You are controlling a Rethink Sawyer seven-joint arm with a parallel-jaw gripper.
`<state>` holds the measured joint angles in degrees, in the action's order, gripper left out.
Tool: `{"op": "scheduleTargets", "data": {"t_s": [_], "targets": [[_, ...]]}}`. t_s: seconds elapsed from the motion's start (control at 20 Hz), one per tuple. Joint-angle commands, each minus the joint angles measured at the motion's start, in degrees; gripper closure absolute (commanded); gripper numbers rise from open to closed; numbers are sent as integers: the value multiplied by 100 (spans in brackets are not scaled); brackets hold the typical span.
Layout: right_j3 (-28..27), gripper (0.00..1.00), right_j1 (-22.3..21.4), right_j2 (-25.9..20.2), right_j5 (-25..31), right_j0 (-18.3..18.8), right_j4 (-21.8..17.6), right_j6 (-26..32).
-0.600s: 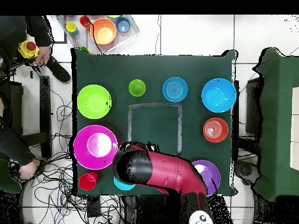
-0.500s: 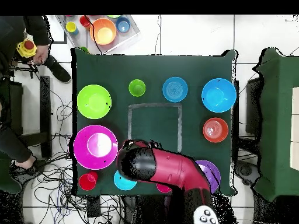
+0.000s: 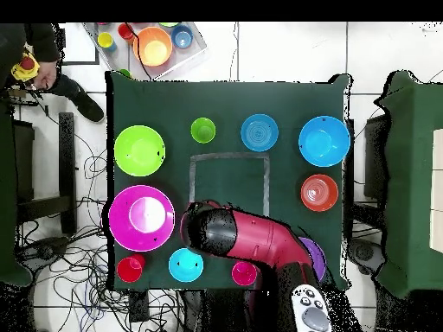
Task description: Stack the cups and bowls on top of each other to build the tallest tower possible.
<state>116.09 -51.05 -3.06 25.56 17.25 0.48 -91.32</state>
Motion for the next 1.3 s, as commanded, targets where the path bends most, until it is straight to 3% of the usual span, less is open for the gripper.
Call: {"op": "scheduleTargets", "data": {"t_s": [0.05,0.6,1.3], "targets": [[-295,0,272,-411,-392,-271,-211,-584],[-443,0,694,-241,-926,-808,-14,-1074],[-205,0,1056,-260,-1575,-1062,112,-1394]]}}
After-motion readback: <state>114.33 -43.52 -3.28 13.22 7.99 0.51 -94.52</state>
